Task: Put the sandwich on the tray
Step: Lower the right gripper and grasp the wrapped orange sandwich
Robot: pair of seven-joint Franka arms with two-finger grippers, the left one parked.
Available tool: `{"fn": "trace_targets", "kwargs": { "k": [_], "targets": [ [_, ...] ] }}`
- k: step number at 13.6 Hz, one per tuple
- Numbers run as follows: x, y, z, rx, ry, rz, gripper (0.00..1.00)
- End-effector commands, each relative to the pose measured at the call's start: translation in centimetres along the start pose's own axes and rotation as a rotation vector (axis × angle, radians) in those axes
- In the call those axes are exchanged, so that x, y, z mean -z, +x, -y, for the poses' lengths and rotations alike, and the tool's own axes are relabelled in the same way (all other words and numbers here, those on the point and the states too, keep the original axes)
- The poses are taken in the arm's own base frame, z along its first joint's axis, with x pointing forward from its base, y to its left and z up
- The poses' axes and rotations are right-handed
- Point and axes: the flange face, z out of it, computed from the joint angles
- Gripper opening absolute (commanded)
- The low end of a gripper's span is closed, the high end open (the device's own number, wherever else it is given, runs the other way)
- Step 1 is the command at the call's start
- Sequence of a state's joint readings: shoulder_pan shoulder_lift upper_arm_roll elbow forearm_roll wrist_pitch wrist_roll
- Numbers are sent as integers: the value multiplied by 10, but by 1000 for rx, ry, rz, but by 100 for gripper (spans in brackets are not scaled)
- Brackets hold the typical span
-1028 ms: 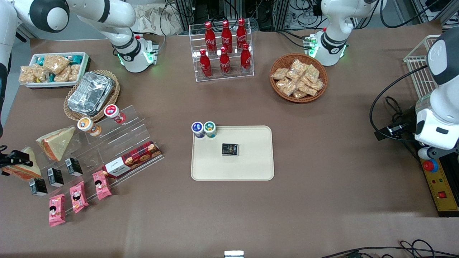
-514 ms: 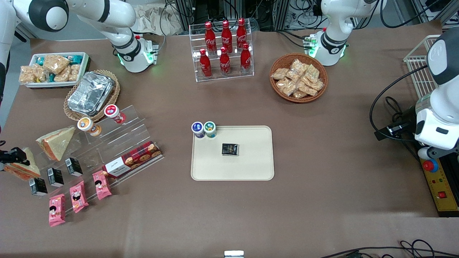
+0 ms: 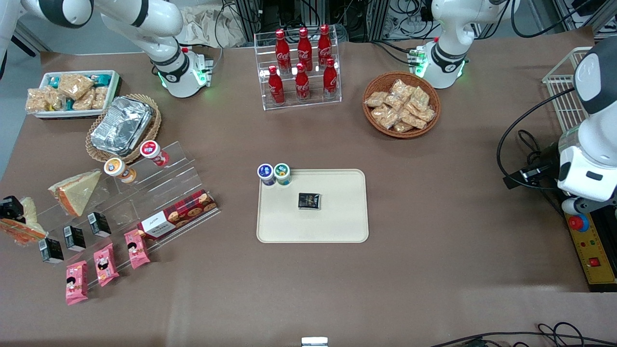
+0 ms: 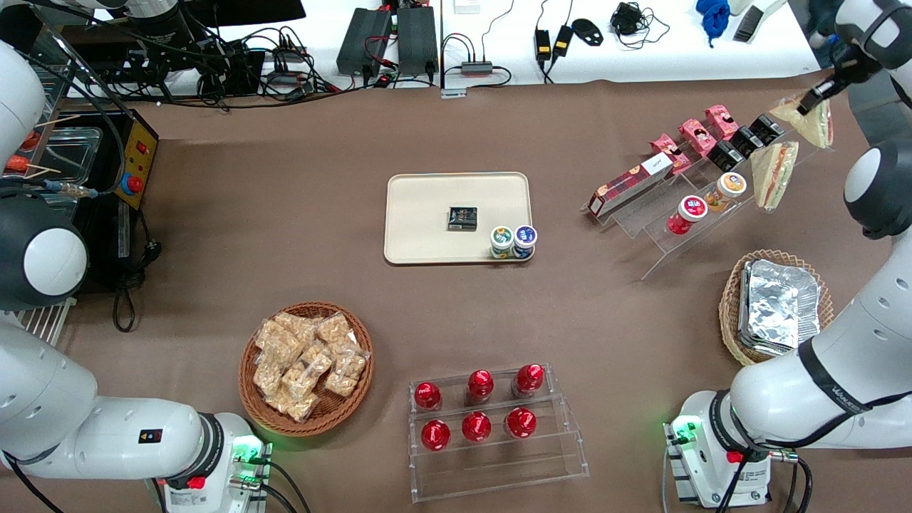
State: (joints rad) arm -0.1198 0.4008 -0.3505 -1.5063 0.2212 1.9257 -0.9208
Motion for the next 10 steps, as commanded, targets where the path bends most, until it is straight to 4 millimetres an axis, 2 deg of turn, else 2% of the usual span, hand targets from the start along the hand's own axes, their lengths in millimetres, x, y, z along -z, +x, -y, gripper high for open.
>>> {"fn": "trace_targets", "kwargs": {
  "k": [1, 3, 5, 10],
  "targets": [
    [45, 25, 54, -84, -16, 41, 3],
    [63, 46, 103, -148, 13, 66, 3],
    [72, 68, 153, -233, 35, 97, 3],
    [74, 120, 264, -354, -16, 130, 3]
  ]
}}
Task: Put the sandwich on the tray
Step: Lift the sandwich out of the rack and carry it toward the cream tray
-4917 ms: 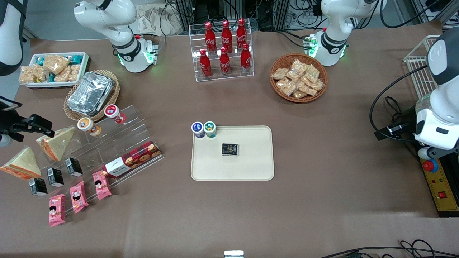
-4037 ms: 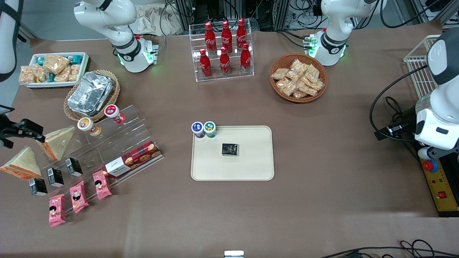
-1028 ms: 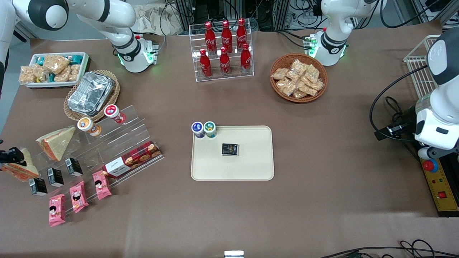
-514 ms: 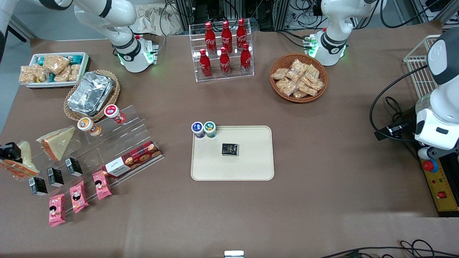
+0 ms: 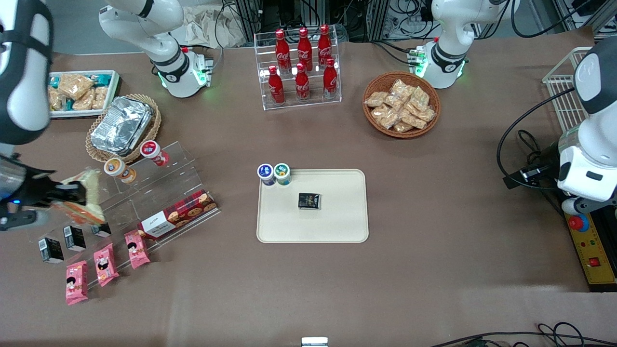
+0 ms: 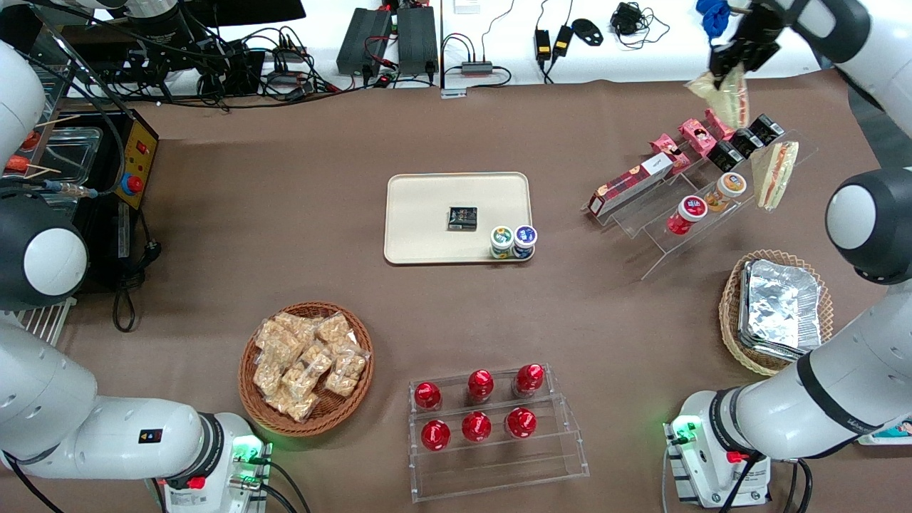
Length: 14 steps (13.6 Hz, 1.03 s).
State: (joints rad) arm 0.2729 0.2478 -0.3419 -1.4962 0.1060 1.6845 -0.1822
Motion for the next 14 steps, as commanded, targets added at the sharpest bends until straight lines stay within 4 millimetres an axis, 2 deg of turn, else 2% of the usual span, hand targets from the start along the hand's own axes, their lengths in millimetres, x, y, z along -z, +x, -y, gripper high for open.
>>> {"fn": "trace_targets", "kwargs": {
  "k": [1, 4, 7, 8, 10, 12, 14],
  "targets": [
    [7, 0, 56, -73, -27, 3, 3],
    [0, 5, 101, -6, -31, 2, 3],
    [-20, 12, 195, 158, -61, -42, 3],
    [-29, 13, 222, 212, -89, -62, 3],
    [-48, 17, 263, 352, -122, -97, 4],
    [-67, 21, 297, 468, -127, -137, 4],
    [-96, 22, 336, 639, -129, -153, 3]
  ]
}}
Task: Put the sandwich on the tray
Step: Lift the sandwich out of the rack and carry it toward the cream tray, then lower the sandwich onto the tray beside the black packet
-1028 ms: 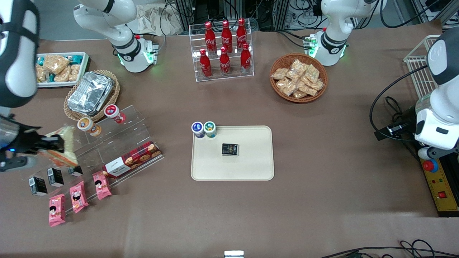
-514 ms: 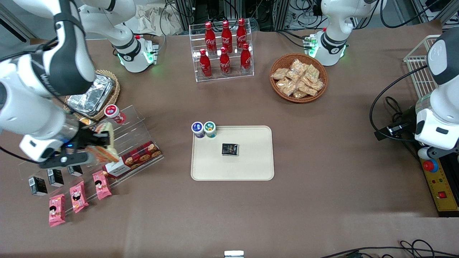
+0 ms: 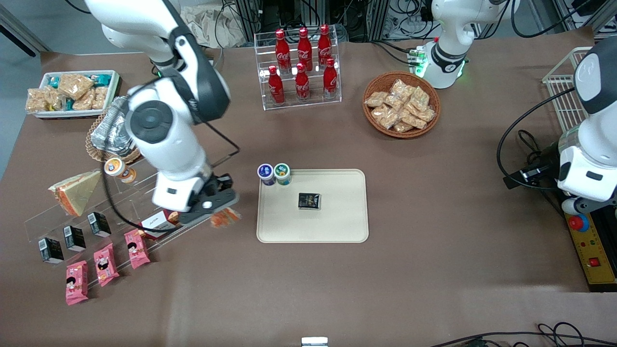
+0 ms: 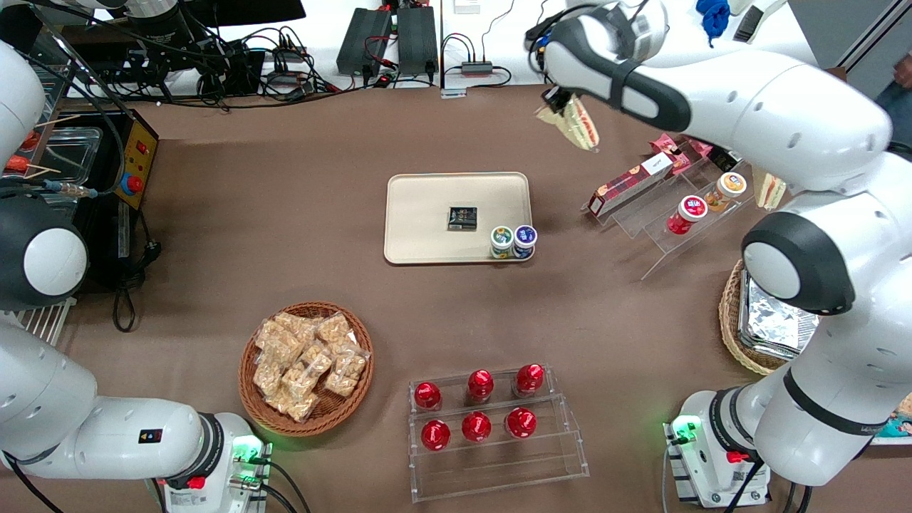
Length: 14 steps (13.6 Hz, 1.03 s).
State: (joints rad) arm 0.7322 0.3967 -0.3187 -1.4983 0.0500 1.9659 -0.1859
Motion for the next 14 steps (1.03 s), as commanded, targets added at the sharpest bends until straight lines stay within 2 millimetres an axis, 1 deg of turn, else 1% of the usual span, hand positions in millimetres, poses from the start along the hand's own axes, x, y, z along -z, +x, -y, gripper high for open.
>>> {"fn": "trace_targets", "kwargs": {
  "k": [1, 3, 5, 6, 7, 9, 11, 13, 14],
  "targets": [
    [-30, 22, 38, 208, -15, -48, 3],
    [-61, 39, 67, 394, -20, -84, 3],
    [-86, 53, 81, 540, -37, -115, 3],
    [-98, 55, 95, 618, -32, -124, 3],
    [-113, 57, 103, 654, -28, -124, 3],
    [-142, 62, 137, 718, -13, -173, 3],
    [-174, 60, 163, 758, 12, -181, 3],
    [-201, 62, 187, 820, 21, -218, 3],
    [-212, 62, 192, 862, 18, -230, 4]
  ]
}}
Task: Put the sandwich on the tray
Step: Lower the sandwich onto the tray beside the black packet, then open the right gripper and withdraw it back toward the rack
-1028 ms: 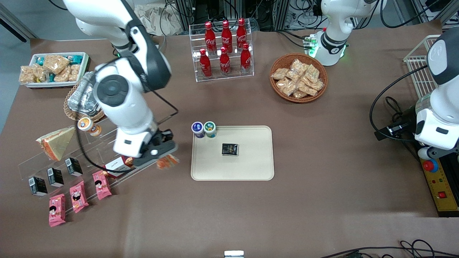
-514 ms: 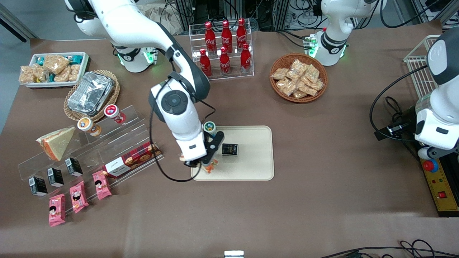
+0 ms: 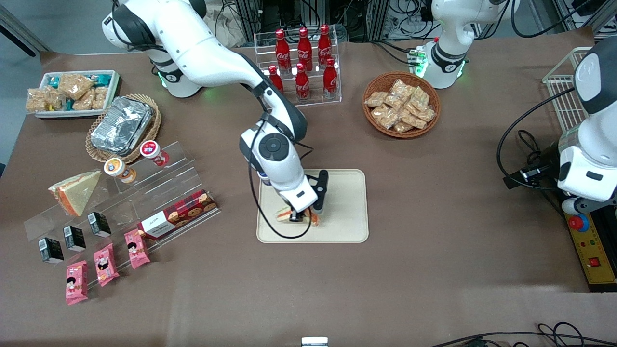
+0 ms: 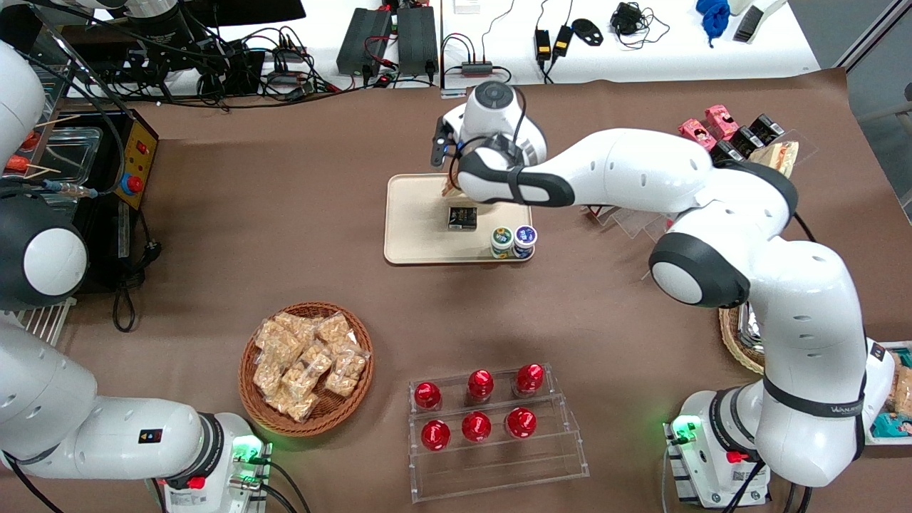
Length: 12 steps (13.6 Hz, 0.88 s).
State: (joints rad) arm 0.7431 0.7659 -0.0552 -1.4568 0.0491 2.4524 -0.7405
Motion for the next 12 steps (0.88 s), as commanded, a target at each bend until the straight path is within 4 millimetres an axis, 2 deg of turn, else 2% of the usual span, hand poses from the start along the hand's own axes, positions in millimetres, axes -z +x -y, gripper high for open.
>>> {"fn": "trace_targets", "kwargs": {
  "k": [1, 5, 6, 8, 9, 10, 12],
  "targets": [
    [-22, 12, -1, 97, -36, -44, 4],
    [-28, 11, -10, 159, -83, -77, 8],
    [-31, 10, -9, 149, -81, -75, 21],
    [-39, 12, -6, 138, -95, -93, 57],
    [-40, 11, -7, 132, -99, -98, 94],
    [-38, 10, -9, 120, -100, -101, 99],
    [-20, 9, -20, 101, -112, -113, 99]
  ]
}}
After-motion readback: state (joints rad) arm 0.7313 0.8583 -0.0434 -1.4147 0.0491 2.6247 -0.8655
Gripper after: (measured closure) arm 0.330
